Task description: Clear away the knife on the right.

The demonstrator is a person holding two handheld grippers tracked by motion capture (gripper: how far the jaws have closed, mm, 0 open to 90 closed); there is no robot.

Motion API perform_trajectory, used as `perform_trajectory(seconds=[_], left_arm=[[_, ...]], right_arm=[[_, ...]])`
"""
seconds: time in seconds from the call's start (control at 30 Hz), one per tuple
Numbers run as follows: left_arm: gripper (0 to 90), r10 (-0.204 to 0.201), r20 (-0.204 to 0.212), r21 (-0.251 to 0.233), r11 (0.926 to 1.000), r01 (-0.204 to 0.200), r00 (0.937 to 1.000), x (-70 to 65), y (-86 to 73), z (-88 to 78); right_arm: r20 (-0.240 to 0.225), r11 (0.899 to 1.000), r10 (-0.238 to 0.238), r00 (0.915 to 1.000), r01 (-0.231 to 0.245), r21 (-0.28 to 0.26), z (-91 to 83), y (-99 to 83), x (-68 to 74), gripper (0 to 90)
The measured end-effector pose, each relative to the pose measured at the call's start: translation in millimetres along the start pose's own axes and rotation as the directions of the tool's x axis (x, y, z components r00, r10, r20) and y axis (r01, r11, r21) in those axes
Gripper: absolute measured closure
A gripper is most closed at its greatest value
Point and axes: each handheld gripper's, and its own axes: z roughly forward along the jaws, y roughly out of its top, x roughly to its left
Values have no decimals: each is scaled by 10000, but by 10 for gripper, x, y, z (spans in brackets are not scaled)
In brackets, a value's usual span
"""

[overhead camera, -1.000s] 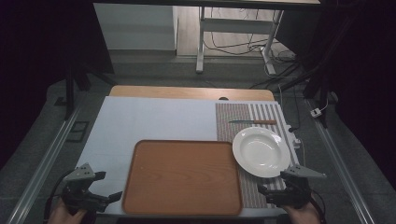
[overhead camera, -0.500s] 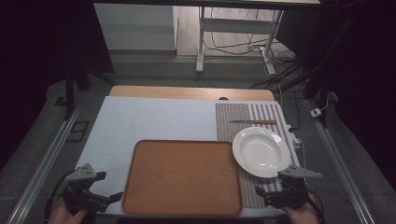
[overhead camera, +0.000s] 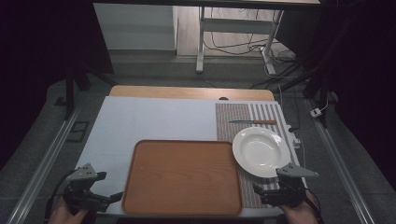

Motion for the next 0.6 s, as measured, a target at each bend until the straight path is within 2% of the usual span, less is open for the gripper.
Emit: perform_trajectory(seconds=[0.33,0.6], left_arm=[[3,3,-36,20,10000,-3,10000,-1,1,3],[3,32,-92,27,10000,-32,10000,-6,0,4]], right_arm=[[-113,9999,-132,9998,133,94,92,23,-12,0],[-59,9996,-192,9998,190,-229,147,64,-40,0]])
